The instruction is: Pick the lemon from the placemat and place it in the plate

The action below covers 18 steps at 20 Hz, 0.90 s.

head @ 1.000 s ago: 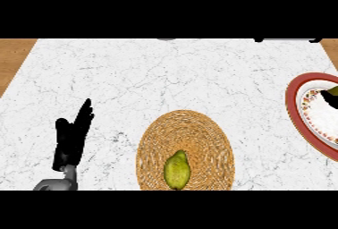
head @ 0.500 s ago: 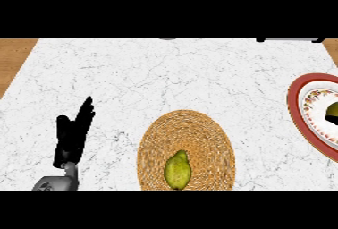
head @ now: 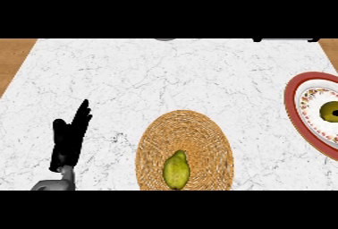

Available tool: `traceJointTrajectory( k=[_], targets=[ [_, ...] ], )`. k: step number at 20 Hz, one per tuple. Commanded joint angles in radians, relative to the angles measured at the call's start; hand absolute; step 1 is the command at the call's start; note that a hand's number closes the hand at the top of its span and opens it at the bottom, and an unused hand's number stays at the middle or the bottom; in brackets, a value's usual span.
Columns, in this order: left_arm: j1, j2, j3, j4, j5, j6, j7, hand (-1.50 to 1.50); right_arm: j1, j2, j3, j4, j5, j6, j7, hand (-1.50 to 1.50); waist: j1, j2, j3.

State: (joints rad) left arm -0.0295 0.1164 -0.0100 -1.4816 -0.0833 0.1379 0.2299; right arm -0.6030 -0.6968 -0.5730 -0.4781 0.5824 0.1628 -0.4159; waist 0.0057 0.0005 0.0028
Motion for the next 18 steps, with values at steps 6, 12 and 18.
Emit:
traceJointTrajectory(
  k=[6,12,18],
  targets=[
    [-0.023,0.008,0.003,-0.003,-0.001,-0.013,0.024,0.0,-0.009,-0.088,-0.202,0.124,-0.245,0.191,-0.099,-1.5,0.008,0.005,0.0],
    [0.015,-0.005,0.006,-0.018,0.008,-0.02,-0.007,0.0,0.098,-0.127,-0.195,0.181,-0.286,0.29,-0.236,-1.5,0.007,0.004,-0.001],
    [-0.062,-0.01,0.025,0.078,-0.01,-0.01,-0.034,0.0,0.048,-0.109,-0.147,0.194,-0.288,0.264,-0.274,-1.5,0.008,0.005,-0.001]
  ],
)
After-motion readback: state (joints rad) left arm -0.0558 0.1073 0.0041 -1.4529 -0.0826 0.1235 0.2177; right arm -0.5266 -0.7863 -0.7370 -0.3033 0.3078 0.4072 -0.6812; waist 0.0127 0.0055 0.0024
